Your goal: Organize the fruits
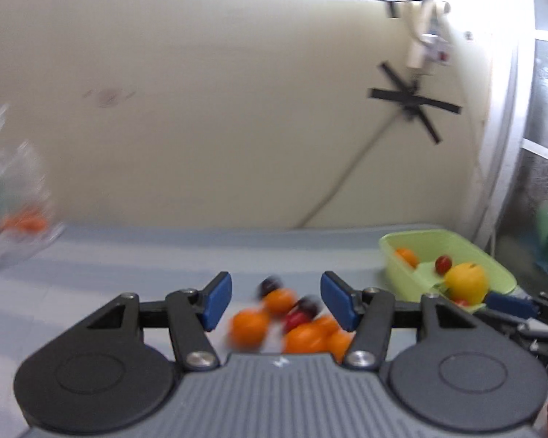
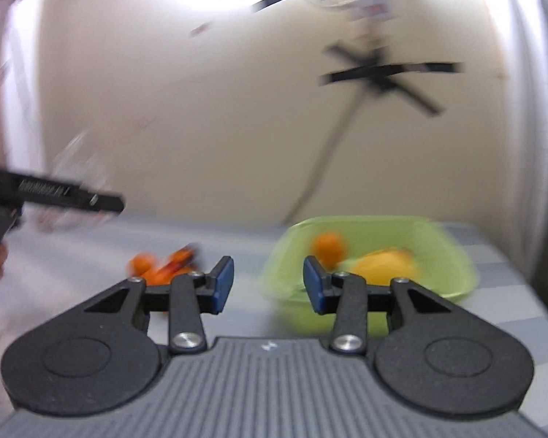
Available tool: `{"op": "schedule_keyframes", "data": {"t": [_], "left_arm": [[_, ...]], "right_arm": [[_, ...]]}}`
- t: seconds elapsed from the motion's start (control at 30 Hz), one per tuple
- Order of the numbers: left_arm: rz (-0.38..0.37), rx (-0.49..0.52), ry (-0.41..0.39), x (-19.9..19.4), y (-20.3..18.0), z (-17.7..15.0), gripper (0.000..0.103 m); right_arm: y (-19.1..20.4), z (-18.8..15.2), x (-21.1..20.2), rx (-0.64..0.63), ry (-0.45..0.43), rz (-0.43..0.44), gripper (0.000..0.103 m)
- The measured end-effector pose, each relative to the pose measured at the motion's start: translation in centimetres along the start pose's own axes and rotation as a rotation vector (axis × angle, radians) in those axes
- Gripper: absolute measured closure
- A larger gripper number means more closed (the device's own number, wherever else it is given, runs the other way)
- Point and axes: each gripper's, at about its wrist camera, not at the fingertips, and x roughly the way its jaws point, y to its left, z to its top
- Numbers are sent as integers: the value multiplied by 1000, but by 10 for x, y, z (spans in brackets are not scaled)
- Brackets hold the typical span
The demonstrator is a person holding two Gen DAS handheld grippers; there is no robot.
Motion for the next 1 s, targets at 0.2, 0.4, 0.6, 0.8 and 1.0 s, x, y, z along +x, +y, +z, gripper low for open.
{"op": "schedule_keyframes", "data": {"t": [0.2,0.4,0.6,0.8,1.0], "left_arm": [[-89,-57,91,10,13,-24,49],[-166,-115,184,55,5,-26,46],[-188,-148,228,82,-2,-29,49],[-181,-166,228,80,-6,-33,68],[-259,-156,244,56,-19,-47,84]], "right_arm": [[56,-7,40,-126,130,79,60],[70,-7,86,-171,228,59,60],[68,-8,106,-131,286,86,73],[69,-11,95,-126,281,63,78],[67,-18,64,-100,291,87,96]]}}
